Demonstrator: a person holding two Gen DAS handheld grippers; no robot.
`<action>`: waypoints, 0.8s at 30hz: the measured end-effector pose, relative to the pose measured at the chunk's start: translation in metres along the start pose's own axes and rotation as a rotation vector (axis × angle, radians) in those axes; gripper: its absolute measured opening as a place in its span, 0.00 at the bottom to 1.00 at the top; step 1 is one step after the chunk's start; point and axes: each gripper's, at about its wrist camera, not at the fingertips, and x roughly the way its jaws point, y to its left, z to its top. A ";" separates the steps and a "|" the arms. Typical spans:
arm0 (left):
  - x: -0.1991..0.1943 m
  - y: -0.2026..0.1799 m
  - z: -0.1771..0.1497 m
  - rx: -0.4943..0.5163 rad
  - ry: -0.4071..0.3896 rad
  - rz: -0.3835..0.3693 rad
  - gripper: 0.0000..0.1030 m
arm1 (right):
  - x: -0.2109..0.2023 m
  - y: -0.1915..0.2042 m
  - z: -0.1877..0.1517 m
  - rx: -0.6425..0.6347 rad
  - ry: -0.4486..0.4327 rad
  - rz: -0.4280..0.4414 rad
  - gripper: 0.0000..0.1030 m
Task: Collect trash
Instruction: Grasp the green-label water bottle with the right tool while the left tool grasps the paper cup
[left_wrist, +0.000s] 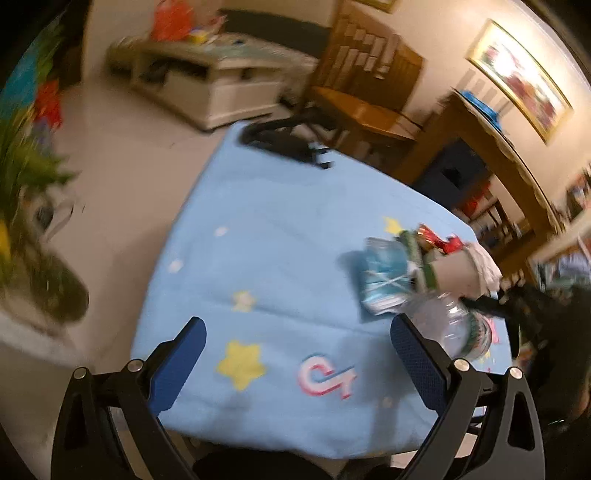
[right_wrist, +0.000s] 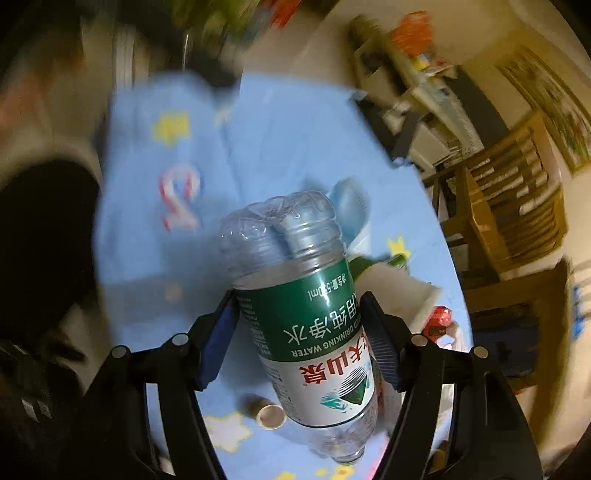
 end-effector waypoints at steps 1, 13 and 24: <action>0.001 -0.010 0.003 0.042 -0.012 0.001 0.94 | -0.013 -0.011 -0.004 0.058 -0.054 0.031 0.64; 0.060 -0.148 0.007 0.470 -0.044 -0.064 0.94 | -0.110 -0.183 -0.196 0.961 -0.779 0.342 0.63; 0.121 -0.221 -0.011 0.847 0.004 0.154 0.11 | -0.097 -0.228 -0.308 1.181 -0.856 0.393 0.62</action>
